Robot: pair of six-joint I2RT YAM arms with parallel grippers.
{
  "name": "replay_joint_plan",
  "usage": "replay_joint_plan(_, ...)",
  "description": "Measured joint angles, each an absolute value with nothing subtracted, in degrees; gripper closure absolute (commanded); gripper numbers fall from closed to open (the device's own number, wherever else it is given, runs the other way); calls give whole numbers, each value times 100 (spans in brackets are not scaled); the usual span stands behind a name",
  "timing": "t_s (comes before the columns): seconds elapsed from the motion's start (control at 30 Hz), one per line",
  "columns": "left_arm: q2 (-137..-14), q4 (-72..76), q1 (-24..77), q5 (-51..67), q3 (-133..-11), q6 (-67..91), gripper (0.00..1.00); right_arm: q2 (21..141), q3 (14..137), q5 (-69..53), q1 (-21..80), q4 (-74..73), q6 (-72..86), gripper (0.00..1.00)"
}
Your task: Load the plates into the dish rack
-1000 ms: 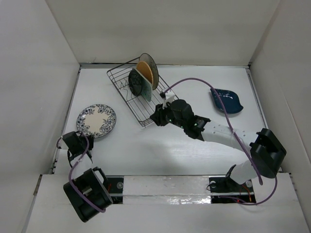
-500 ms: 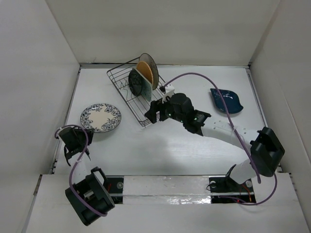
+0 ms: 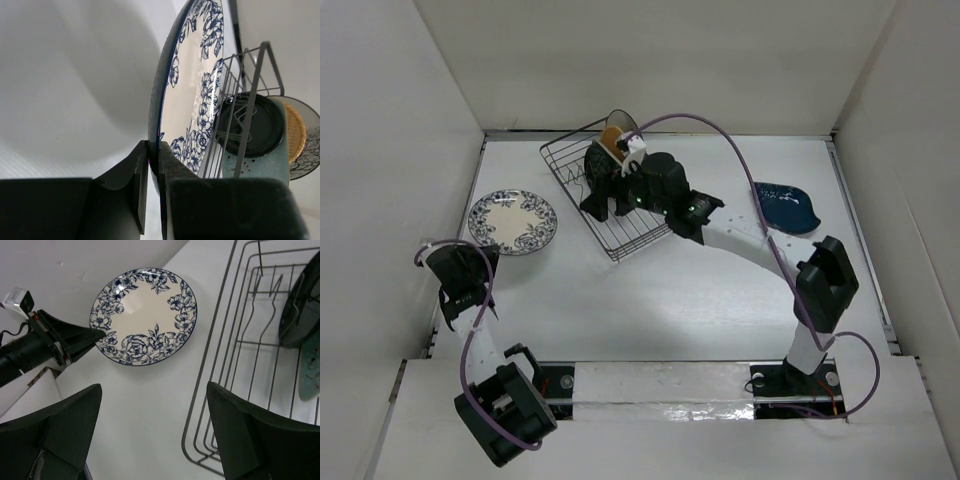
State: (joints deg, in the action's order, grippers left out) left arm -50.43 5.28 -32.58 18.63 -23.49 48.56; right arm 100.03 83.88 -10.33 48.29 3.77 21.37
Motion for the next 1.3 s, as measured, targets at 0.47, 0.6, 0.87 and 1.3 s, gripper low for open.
replay_joint_plan(0.47, -5004, 797, -3505, 2320, -3083, 5308, 100, 11572, 10766, -1815, 4064, -346, 2423, 3)
replay_joint_plan(0.6, -5004, 1109, -3308, 2582, -3157, 5546, 100, 11732, 11043, -2001, 4060, -445, 2429, 0)
replay_joint_plan(0.87, -4995, 1570, -2915, 3334, -3164, 5937, 100, 12130, 11430, -2316, 4056, -604, 2495, 0)
replay_joint_plan(1.3, -4792, 1900, -2324, 4278, -3159, 5959, 100, 12280, 11050, -2969, 4051, 193, 3092, 64)
